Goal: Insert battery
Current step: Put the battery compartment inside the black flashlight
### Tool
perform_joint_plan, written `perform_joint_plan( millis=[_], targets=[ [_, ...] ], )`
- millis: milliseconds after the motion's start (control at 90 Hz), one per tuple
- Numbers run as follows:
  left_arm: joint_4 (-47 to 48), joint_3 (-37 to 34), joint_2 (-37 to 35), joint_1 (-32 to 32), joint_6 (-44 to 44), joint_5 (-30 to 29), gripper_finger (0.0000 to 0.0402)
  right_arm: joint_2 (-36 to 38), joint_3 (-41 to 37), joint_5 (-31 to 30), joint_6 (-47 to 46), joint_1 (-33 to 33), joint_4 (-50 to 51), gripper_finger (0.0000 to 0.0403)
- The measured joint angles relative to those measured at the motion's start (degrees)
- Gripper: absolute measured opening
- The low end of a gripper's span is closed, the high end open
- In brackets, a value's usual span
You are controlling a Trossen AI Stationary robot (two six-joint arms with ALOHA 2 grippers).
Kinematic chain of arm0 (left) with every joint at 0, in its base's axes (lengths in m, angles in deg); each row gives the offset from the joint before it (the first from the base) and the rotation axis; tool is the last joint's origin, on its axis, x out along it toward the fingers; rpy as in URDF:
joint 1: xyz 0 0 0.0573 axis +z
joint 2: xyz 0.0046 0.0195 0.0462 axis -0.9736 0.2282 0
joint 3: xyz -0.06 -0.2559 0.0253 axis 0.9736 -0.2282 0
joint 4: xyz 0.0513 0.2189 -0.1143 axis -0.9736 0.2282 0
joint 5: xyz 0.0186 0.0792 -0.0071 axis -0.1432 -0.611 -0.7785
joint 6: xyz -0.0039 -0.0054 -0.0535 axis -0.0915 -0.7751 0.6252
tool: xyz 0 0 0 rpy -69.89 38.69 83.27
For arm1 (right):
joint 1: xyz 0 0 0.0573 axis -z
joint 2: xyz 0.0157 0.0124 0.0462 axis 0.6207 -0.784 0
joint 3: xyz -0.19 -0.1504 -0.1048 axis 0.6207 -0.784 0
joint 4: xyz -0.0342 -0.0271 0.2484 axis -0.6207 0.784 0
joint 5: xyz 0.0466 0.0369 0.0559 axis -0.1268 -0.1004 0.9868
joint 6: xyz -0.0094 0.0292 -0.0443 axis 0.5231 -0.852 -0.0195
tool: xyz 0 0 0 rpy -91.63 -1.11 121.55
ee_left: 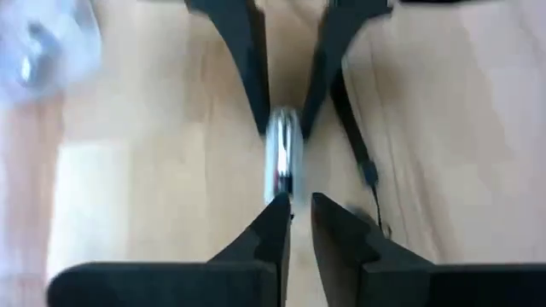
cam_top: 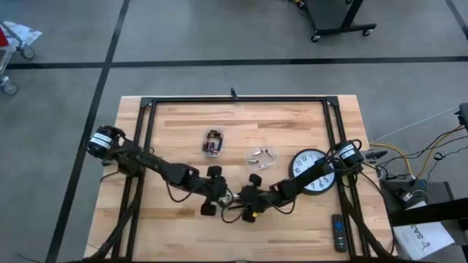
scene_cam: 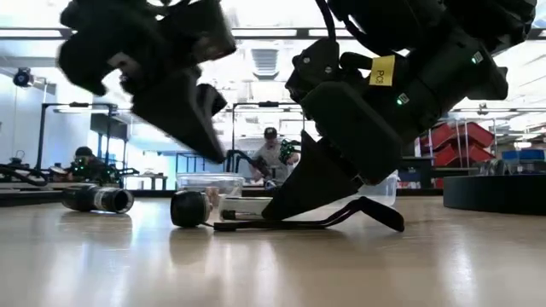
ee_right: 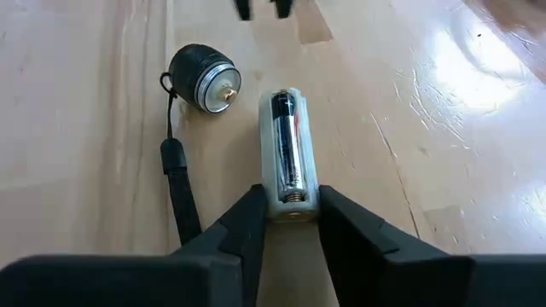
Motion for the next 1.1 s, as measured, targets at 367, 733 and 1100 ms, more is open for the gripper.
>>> perform_joint_plan(
  millis=[367, 733, 1100],
  targets=[
    [19.1, -0.6, -5.6, -0.4, 4.4, -2.0, 0.0107, 0.0, 0.0, 0.8, -0.1, 0.0, 0.0, 0.0118],
    [20.3, -13.4, -22.8, -0.2, 10.2, -3.0, 0.0087, 0.0, 0.0, 1.2, -2.0, 0.6, -0.5, 0.0058],
    [4.6, -21.7, -27.7, -0.3, 8.0, -4.7, 0.0082, 0.4, 2.9, 15.1, -29.4, 7.2, 0.2, 0.0063]
  ],
)
